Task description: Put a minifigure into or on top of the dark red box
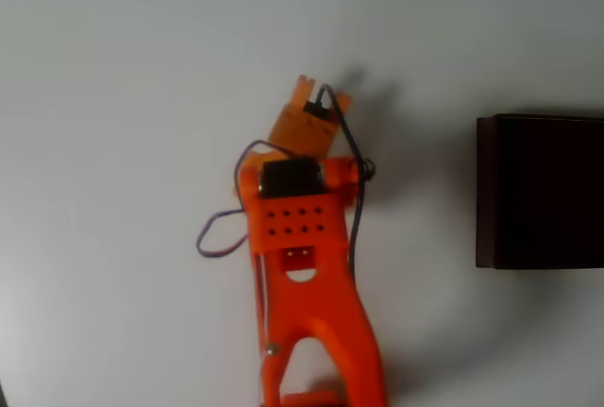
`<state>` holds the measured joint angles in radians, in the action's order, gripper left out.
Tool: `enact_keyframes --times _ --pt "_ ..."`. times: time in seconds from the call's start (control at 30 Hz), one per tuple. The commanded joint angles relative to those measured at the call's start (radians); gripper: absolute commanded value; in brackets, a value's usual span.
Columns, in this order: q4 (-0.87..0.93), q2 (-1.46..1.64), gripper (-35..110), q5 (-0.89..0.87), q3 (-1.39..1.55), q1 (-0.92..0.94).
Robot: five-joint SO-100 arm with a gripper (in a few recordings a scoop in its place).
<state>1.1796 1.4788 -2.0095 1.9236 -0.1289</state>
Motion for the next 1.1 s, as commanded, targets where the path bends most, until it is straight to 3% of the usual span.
enact_keyframes --times 0.0,1.07 --pt "0.015 0.008 22 -0.002 -0.026 0.008" --pt "0.006 0.034 14 0.048 0.043 0.034"
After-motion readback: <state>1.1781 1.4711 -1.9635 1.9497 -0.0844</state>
